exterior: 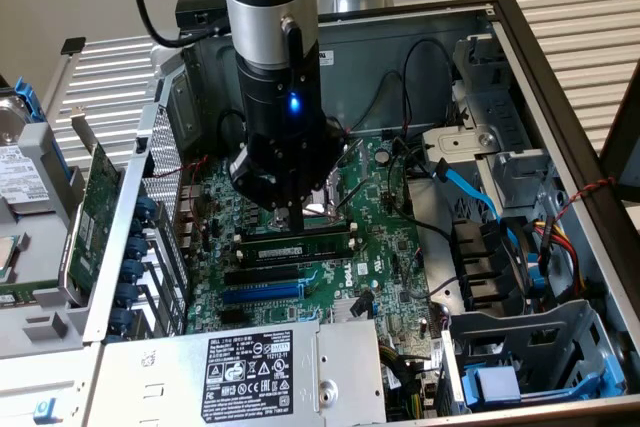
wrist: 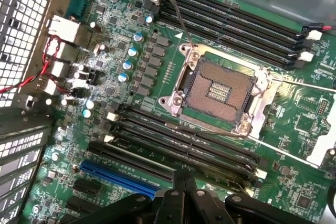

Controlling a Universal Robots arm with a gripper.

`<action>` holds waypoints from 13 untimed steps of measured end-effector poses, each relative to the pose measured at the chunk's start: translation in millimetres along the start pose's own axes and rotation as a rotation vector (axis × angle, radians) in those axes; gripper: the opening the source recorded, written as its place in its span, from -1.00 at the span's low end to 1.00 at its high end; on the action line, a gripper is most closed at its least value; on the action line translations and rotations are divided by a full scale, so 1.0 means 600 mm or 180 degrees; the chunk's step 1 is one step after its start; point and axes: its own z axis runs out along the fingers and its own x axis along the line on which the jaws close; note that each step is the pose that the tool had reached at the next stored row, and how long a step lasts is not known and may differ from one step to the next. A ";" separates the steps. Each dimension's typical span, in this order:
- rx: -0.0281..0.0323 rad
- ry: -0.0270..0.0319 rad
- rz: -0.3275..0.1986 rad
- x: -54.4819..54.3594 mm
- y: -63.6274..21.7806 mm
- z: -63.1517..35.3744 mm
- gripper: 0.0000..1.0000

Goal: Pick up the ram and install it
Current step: 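Press down the ram until it locks into place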

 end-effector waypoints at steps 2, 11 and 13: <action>0.0000 -0.0001 0.0072 0.000 0.000 0.000 -0.79; 0.0000 -0.0003 0.0399 0.000 0.000 0.000 -0.79; 0.0001 -0.0004 0.0467 0.000 0.000 0.000 -0.79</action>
